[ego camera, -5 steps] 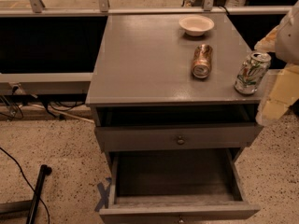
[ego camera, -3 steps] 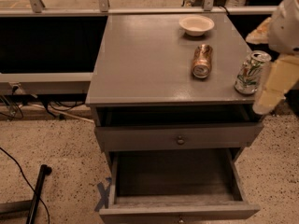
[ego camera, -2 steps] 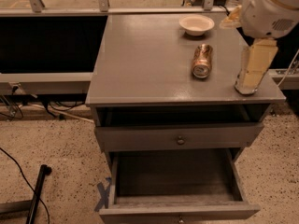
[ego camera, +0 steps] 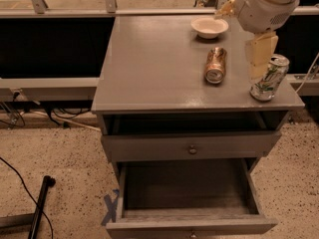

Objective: Place orange can into middle drawer

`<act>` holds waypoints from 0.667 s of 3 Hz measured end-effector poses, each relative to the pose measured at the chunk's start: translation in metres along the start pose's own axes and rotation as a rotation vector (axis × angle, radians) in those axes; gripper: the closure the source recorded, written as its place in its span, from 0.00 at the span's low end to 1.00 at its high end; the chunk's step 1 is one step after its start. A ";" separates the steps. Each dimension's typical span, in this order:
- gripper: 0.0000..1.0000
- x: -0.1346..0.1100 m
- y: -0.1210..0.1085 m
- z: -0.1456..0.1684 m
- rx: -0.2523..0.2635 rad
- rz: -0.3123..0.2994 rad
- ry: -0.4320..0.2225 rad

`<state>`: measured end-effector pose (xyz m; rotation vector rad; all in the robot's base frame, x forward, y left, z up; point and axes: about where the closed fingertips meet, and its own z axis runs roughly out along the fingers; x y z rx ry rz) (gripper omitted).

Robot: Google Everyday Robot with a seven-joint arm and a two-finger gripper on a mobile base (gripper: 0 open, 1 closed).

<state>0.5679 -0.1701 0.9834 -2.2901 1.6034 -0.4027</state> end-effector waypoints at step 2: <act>0.00 0.023 -0.035 0.015 -0.022 -0.112 0.014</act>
Offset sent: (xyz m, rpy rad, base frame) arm 0.0947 -0.0186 0.0030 -0.1722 -0.0042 0.3458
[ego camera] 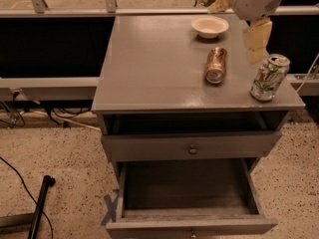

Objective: Place orange can into middle drawer

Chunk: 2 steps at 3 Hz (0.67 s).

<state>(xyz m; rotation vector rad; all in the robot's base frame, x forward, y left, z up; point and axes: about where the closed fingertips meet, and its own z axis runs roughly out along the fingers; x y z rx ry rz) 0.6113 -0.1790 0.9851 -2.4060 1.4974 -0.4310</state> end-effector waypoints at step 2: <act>0.00 0.039 -0.036 0.050 0.042 -0.325 -0.036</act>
Offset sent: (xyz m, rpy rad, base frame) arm 0.0834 -0.0318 -0.0407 -0.1274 -0.0604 0.4926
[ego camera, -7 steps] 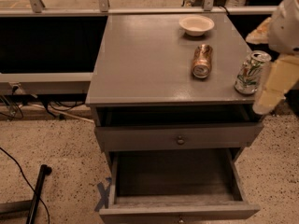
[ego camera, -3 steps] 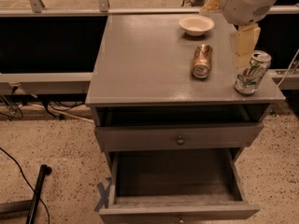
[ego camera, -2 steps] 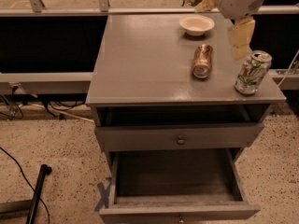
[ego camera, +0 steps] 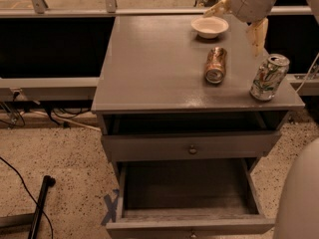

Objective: Place orange can into middle drawer

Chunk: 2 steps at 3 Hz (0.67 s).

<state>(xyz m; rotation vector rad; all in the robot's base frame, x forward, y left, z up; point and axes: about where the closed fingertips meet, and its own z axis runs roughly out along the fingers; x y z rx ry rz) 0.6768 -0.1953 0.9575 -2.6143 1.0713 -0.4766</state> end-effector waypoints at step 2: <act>0.00 0.013 0.013 0.064 -0.130 -0.244 -0.021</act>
Offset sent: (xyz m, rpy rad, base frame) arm 0.0392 -0.0330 -0.0915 -0.3041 0.1536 0.2773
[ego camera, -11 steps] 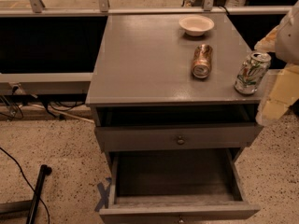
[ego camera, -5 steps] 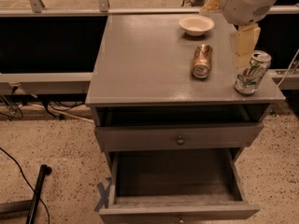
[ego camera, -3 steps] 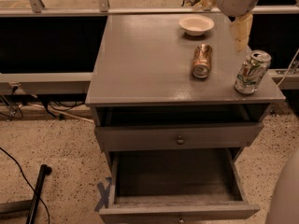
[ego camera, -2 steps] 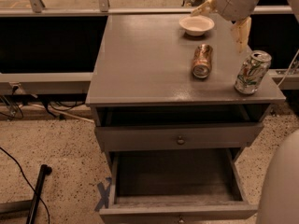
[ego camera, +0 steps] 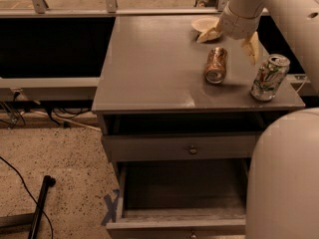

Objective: Place orange can into middle drawer

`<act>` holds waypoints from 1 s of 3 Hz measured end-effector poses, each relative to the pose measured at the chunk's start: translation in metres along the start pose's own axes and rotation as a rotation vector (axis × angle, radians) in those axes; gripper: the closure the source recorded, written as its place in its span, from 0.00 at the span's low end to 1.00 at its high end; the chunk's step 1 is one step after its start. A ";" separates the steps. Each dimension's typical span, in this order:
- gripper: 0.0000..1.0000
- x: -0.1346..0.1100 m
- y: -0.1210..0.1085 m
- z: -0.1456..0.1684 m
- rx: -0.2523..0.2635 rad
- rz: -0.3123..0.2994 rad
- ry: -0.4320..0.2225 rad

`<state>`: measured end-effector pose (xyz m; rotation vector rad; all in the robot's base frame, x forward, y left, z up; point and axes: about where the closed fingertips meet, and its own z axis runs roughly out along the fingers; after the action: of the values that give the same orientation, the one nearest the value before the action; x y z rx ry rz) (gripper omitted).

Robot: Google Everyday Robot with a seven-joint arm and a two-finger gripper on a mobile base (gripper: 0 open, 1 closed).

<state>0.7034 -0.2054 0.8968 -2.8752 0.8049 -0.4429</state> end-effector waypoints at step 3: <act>0.37 -0.002 0.011 0.057 -0.078 -0.132 -0.037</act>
Offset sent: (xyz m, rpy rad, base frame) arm 0.0084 -0.0086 -0.0593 -0.1190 0.0838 0.1529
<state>0.7141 -0.2116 0.8401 -3.0110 0.6422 -0.3784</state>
